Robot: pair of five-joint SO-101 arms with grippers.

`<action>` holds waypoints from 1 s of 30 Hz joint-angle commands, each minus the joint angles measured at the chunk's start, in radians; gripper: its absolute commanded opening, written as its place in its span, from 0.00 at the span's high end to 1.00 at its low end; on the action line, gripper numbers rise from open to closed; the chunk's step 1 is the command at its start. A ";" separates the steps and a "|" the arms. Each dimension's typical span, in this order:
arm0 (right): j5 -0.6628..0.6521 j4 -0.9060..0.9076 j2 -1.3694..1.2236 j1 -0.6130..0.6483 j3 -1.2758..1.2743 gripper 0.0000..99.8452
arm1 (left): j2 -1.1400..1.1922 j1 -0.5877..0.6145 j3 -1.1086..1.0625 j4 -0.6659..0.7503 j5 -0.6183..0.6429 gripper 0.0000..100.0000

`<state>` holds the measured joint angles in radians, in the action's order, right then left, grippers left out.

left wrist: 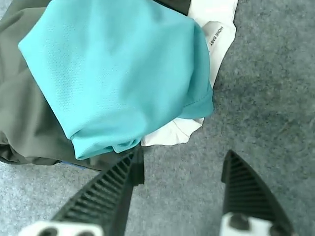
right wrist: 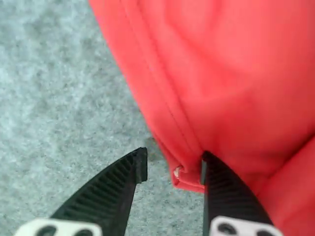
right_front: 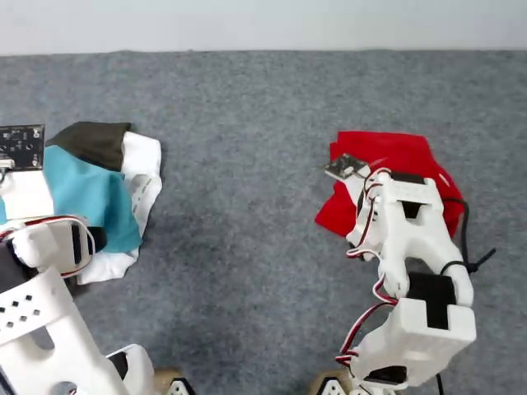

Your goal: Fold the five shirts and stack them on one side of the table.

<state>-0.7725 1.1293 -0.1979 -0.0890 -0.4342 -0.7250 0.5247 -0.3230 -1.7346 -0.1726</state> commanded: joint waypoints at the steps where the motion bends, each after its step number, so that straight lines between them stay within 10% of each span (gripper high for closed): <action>1: -0.008 -0.036 -0.031 -0.015 0.040 0.82 | -0.021 -0.008 0.005 -0.018 0.006 0.75; 5: -0.008 -0.036 -0.030 -0.012 0.041 0.99 | -0.021 -0.009 0.004 -0.018 0.008 0.75; 30: 0.000 0.214 0.625 0.280 0.674 0.99 | -0.023 -0.011 0.008 -0.017 0.008 0.75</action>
<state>-0.7741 1.3610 0.3790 0.1596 0.0921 -0.7250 0.5217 -0.3230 -1.7346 -0.1726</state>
